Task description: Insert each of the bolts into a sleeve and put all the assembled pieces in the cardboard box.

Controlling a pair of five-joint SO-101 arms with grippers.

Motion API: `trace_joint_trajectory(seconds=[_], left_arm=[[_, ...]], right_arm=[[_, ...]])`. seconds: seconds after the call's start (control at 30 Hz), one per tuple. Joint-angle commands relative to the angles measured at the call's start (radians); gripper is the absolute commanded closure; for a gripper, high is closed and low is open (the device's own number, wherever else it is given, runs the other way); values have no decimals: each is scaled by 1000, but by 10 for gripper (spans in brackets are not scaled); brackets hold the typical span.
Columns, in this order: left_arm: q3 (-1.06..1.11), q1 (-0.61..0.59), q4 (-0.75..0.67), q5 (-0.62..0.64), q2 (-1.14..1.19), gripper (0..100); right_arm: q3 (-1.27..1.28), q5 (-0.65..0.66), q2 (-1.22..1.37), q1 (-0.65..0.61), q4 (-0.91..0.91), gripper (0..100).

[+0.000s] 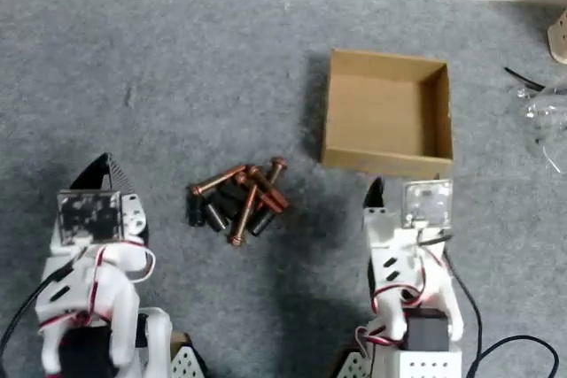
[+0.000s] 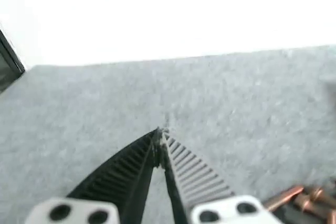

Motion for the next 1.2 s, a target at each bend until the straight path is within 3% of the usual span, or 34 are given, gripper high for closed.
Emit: trace_joint_trajectory(seconds=[0.0, 0.13, 0.3, 0.5, 0.67, 0.93, 1.17], left_arm=[[-76, 41, 11, 3, 10, 994], [-58, 74, 11, -44, 68, 994], [-77, 81, -78, -38, 354, 994], [-170, 122, -152, 38, 777, 993], [-157, 114, -279, 133, 989, 993], [79, 58, -588, 176, 992, 994], [82, 77, -545, 170, 958, 994]], right_arm=[[104, -14, -5, -27, -15, 706], [156, -14, -5, -45, -31, 706], [165, -3, -5, -119, -28, 706], [166, 25, -5, -154, -28, 706], [168, 26, -5, -153, -28, 706], [168, 26, -5, -153, -28, 706], [166, 29, -4, -157, 2, 706]])
